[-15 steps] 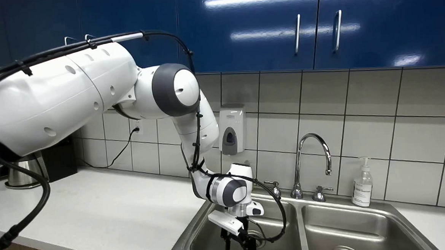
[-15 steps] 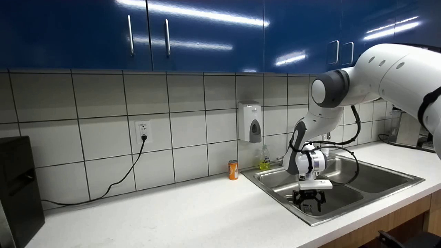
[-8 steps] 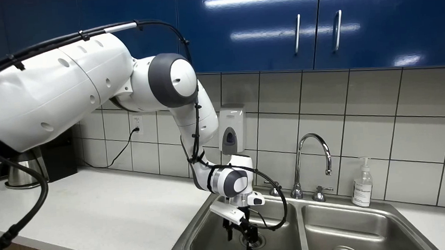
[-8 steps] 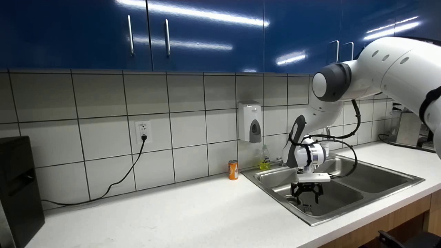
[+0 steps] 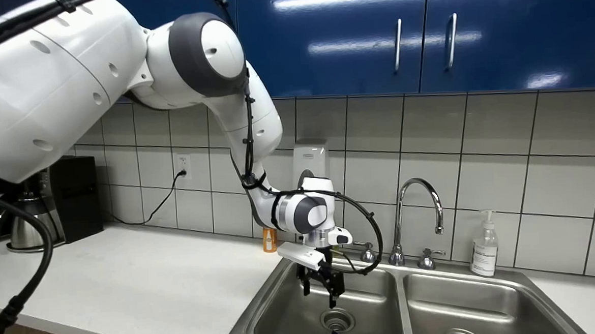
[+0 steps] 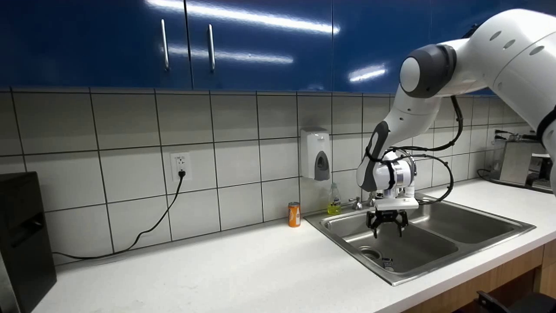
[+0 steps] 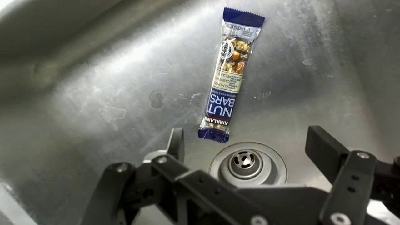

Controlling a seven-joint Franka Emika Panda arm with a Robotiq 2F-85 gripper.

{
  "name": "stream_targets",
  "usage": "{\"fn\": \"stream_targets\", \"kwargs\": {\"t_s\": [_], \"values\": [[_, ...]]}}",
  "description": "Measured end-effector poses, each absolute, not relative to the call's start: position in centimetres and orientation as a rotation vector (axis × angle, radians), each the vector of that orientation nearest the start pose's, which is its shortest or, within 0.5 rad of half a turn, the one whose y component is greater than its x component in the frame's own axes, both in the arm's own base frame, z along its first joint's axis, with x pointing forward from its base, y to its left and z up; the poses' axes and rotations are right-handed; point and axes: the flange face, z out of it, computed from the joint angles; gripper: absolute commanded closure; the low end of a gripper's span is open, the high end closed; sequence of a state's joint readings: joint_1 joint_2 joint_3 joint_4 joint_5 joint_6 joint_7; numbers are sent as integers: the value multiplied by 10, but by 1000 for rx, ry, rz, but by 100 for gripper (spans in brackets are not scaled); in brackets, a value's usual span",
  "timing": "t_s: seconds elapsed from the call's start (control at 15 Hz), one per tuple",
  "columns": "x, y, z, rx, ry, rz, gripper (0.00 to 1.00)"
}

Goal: Move the candy bar to the sink

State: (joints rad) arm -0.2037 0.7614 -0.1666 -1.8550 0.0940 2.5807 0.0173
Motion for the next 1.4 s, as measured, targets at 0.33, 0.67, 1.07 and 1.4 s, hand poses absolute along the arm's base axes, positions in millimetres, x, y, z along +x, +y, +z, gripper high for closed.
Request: {"fn": "stream_targets", "kwargs": {"t_s": [0.33, 0.67, 1.07, 1.4], "values": [[564, -206, 175, -3158, 605, 2, 0], [532, -162, 224, -3178, 467, -27, 0], [491, -92, 246, -3200, 219, -5, 0], [464, -30, 245, -3197, -8, 37, 0]]}}
